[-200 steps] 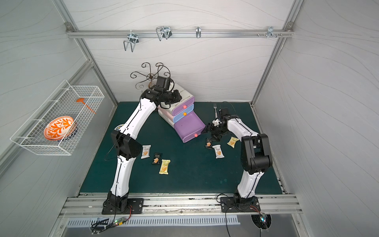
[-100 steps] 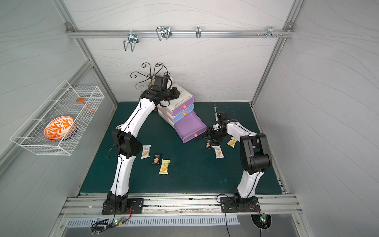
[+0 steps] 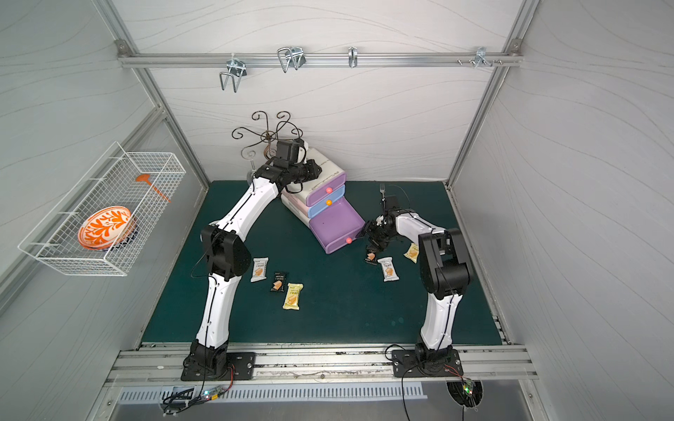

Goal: Take the cookies out of the drawer
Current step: Close the drawer in the storage box.

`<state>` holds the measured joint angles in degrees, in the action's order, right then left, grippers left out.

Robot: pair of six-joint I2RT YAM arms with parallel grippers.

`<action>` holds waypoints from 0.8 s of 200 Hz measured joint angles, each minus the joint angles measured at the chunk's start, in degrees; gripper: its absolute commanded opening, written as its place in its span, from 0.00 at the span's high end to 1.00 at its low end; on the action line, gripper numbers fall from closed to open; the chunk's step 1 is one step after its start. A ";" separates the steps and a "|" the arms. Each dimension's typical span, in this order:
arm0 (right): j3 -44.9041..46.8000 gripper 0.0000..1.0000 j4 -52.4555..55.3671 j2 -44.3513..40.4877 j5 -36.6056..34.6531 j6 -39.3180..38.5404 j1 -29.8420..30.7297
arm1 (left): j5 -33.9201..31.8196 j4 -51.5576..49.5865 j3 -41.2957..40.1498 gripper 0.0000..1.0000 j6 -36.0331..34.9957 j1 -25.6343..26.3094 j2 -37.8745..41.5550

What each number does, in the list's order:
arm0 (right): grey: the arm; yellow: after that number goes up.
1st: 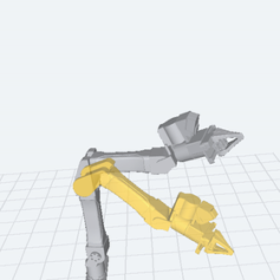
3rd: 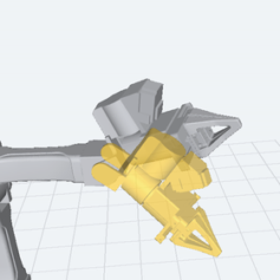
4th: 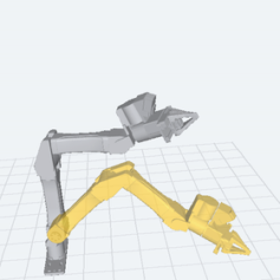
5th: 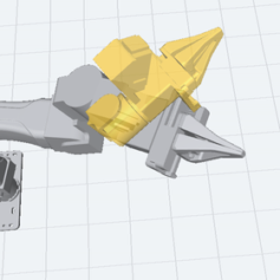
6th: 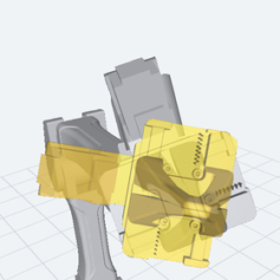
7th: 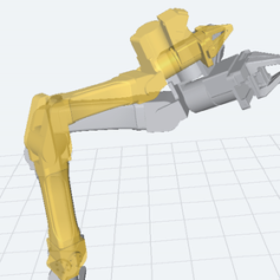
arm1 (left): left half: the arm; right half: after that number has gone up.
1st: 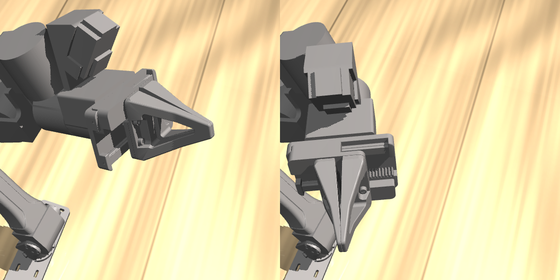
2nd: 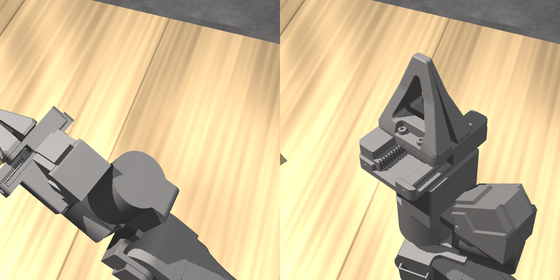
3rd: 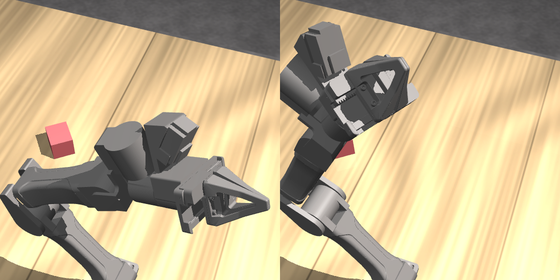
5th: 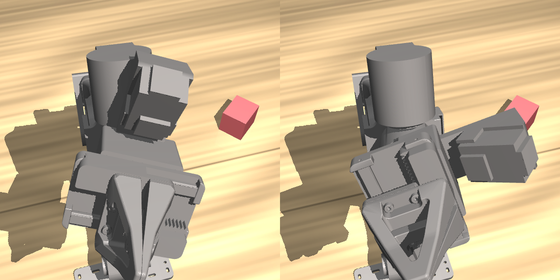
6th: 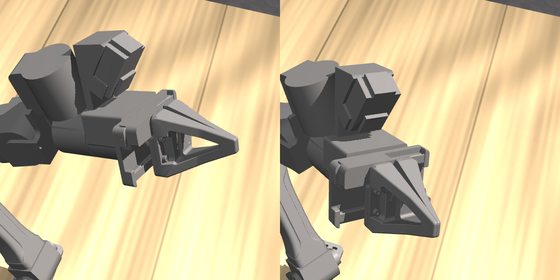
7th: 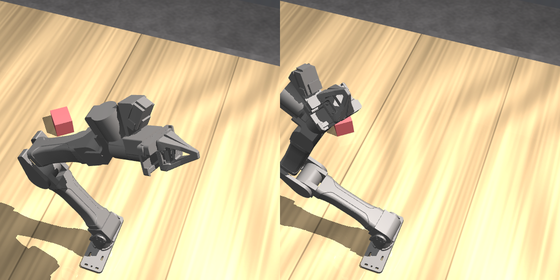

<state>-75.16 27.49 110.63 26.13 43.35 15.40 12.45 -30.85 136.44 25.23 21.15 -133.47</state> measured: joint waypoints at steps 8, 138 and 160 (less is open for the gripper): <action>-0.87 0.34 -0.11 0.57 -0.11 0.15 0.00 | 0.13 0.26 -0.28 0.79 -0.02 0.00 0.04; -10.64 0.38 -1.11 6.97 -0.63 0.24 0.02 | 1.03 2.73 -2.45 0.80 -0.11 -0.15 0.63; -11.61 0.39 -1.70 7.78 -0.63 0.44 0.24 | 1.49 3.34 -2.84 0.80 -0.11 -0.15 0.63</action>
<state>-86.76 25.78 118.41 25.50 43.79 15.64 13.93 -27.51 133.60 25.12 20.99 -132.84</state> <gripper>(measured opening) 0.616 0.201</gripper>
